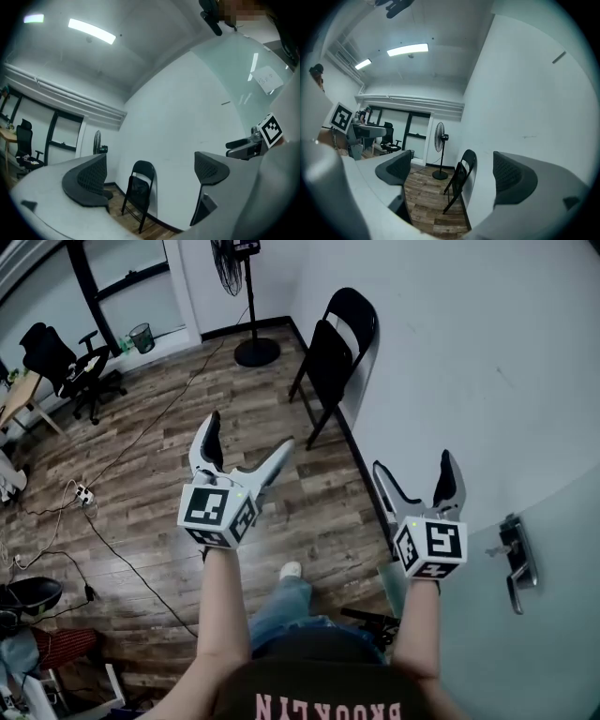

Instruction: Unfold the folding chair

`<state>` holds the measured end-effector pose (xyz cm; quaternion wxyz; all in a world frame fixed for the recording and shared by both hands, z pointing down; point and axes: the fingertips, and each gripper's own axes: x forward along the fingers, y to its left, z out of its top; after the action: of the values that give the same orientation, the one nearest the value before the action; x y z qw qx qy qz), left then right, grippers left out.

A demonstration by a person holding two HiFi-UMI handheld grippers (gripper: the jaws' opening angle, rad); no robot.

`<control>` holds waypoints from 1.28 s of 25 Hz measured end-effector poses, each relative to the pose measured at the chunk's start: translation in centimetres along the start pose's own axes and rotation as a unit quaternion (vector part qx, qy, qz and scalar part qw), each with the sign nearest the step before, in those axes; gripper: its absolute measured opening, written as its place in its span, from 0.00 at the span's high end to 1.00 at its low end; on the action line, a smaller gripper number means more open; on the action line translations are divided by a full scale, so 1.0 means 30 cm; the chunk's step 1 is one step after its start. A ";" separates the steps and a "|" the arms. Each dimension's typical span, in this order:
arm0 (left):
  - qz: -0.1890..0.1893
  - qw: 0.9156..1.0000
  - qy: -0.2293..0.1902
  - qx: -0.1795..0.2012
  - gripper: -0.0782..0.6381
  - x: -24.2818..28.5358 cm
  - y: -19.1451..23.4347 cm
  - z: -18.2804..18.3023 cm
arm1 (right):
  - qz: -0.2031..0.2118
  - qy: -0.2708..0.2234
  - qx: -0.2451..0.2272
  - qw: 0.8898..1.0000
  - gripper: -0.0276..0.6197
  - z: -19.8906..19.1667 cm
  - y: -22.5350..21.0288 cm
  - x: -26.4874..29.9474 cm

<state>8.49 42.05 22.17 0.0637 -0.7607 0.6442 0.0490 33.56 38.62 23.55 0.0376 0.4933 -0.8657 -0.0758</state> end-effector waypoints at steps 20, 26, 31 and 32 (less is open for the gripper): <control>-0.057 0.998 0.009 -0.023 0.10 0.597 0.466 -0.081 | -0.044 0.021 -0.028 0.998 0.15 0.050 -0.028 0.663; -0.057 0.998 0.008 -0.028 0.10 0.684 0.496 -0.108 | -0.039 0.023 -0.026 0.999 0.15 0.030 -0.056 0.753; -0.049 0.998 0.016 -0.024 0.10 0.776 0.529 -0.142 | -0.026 0.027 -0.030 0.999 0.15 0.002 -0.081 0.874; -0.048 0.998 0.017 -0.023 0.10 0.797 0.537 -0.148 | -0.024 0.028 -0.031 0.999 0.15 -0.003 -0.089 0.900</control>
<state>-3.47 15.46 22.26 0.0373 -0.7925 0.6068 0.0481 22.05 14.05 22.93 0.0751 0.5146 -0.8494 -0.0895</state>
